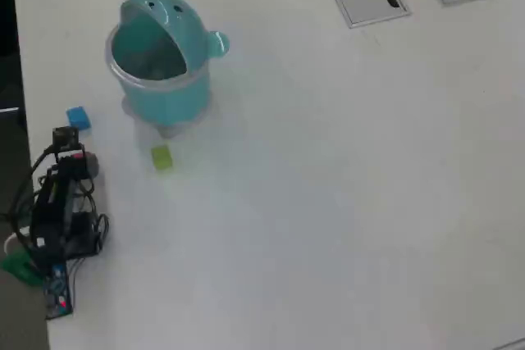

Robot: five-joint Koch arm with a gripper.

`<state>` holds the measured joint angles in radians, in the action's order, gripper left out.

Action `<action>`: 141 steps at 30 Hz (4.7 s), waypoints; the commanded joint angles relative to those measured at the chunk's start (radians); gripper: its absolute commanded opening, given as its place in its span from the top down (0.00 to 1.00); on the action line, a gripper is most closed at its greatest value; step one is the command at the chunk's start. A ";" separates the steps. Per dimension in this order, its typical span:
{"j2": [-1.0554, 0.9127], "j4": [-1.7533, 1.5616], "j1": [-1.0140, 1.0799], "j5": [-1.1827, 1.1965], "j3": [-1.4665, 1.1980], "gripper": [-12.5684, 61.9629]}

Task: Grasp RGB lego blocks and put them in the bin one by one.

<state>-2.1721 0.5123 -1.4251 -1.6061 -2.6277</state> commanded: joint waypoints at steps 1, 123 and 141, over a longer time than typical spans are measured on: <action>-0.048 -0.032 0.011 0.009 0.041 0.64; 0.106 0.284 0.463 -0.187 0.966 0.41; -0.020 0.373 0.653 -0.256 0.703 0.41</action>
<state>-2.1644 0.8866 -0.7823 -1.8607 -1.9558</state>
